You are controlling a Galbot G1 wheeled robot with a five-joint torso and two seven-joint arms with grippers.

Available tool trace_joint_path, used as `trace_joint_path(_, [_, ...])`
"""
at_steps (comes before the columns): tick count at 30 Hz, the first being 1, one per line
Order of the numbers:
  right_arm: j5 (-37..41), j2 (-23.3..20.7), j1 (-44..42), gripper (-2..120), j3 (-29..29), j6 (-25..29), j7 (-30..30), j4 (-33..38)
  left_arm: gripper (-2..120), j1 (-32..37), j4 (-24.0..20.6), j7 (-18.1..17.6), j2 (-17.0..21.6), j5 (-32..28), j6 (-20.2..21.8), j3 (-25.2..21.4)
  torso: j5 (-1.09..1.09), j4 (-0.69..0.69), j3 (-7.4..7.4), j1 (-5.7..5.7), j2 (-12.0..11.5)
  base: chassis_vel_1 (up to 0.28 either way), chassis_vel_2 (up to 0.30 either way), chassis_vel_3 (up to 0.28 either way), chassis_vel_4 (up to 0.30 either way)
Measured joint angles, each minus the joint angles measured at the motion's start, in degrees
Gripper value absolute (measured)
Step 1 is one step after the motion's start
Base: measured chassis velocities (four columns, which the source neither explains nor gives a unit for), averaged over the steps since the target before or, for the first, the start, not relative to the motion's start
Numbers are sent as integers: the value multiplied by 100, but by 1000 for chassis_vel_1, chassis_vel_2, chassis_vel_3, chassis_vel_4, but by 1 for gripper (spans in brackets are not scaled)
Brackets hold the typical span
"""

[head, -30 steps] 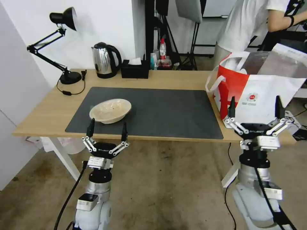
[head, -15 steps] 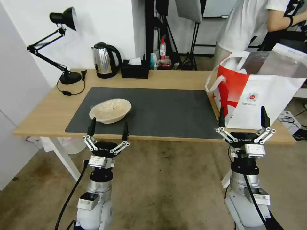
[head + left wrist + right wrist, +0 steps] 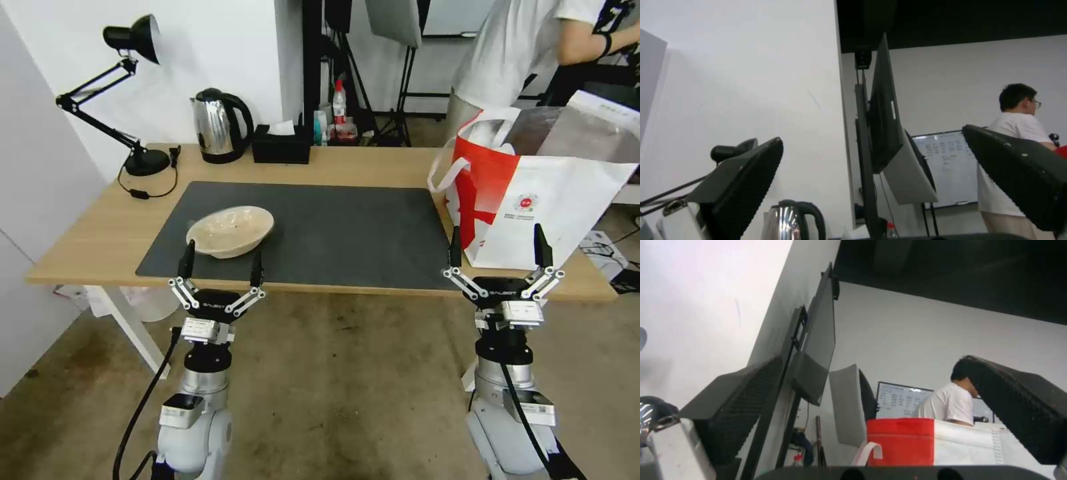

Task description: Pick up the trash from the table and place it into the takeout bag.

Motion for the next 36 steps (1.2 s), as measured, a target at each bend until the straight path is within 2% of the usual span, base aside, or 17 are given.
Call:
trace_joint_path(8, [2, 4, -55, 100, -8, -33, -10, 47, 100, -179, -29, 33, 130, 170, 455, -183, -1, 0, 0, 0, 0, 0, 0, 0, 0])
trace_joint_path(11, [12, -21, -63, 100, -1, -89, -12, 81, 100, -389, -27, 151, 378, 301, 750, -220, -1, 0, 0, 0, 0, 0, 0, 0, 0])
trace_joint_path(16, [23, -48, -56, 100, 7, -124, -12, 101, 100, -652, 39, 175, 592, 398, 991, -272, 0, 0, 0, 0, 0, 0, 0, 0, 0])
trace_joint_path(19, [33, -53, -57, 100, 20, -131, -13, 96, 100, -896, 153, 476, 756, 450, 1120, -330, -1, 0, 0, 0, 0, 0, 0, 0, 0])
trace_joint_path(20, [33, -53, -57, 100, 20, -131, -13, 96, 100, -896, 153, 476, 756, 450, 1120, -330, -1, 0, 0, 0, 0, 0, 0, 0, 0])
trace_joint_path(22, [39, -69, -66, 100, 29, -132, -13, 91, 100, -1003, 200, 774, 865, 437, 1187, -351, 0, -1, 0, 0, 0, 0, 0, 0, 0])
trace_joint_path(28, [49, -83, -68, 100, 48, -136, -12, 75, 100, -1121, 214, 1127, 964, 527, 1409, -447, 0, 0, 0, 0, 0, 0, 0, 0, 0])
trace_joint_path(34, [52, -47, -68, 100, 47, -150, -12, 61, 100, -1251, 214, 1470, 973, 859, 1644, -626, 0, 0, 0, 0, 1, 0, 0, 0, 0])
trace_joint_path(36, [53, -15, -73, 100, 38, -154, -13, 57, 100, -1327, 226, 1708, 1019, 1066, 1741, -701, 0, 0, 0, 0, 1, 0, 0, 0, 0])
